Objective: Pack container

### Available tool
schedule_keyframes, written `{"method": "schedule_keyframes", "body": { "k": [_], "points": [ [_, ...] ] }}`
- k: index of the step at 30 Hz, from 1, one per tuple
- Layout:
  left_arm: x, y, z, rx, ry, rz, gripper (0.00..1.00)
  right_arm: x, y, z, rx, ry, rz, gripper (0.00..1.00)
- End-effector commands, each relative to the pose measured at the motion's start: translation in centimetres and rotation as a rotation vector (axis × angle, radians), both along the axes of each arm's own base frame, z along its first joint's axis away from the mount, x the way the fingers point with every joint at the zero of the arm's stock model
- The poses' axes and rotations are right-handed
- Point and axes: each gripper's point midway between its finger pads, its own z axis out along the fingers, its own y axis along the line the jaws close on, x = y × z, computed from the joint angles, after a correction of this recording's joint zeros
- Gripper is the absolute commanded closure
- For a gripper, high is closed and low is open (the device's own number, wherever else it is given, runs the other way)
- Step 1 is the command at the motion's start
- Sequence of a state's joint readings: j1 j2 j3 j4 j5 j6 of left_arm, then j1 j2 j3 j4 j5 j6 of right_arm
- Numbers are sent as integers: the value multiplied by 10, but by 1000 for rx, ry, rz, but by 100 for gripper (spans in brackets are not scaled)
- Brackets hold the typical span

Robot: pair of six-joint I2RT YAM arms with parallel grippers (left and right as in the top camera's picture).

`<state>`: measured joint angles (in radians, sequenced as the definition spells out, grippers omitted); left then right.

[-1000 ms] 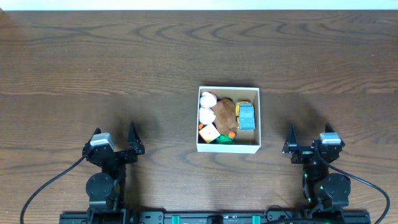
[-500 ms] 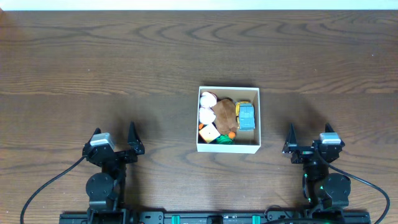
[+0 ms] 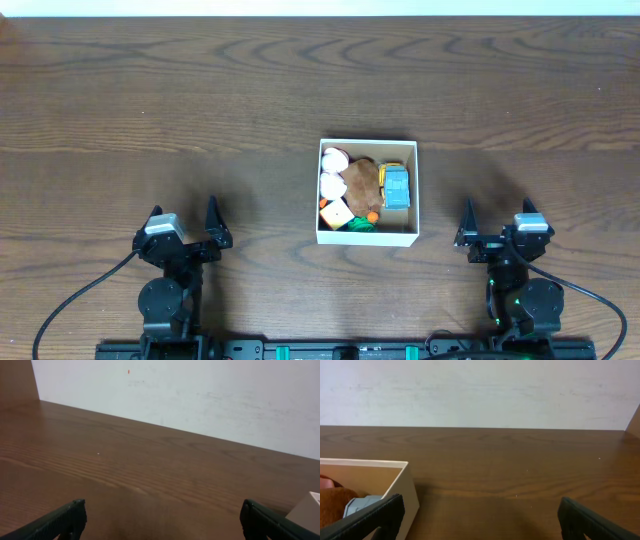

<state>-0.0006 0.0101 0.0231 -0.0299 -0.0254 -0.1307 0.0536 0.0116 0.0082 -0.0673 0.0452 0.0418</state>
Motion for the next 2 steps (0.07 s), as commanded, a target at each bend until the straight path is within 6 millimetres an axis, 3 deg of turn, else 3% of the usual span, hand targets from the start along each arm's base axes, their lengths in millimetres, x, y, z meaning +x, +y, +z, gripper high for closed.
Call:
{"method": "schedule_keyframes", "body": {
  "k": [1,2],
  "points": [
    [-1,1,-18,-2,55,6,2,0,-3,-1,1,0,-16,1],
    [-1,1,-18,-2,55,6,2,0,-3,-1,1,0,-16,1]
  ]
}}
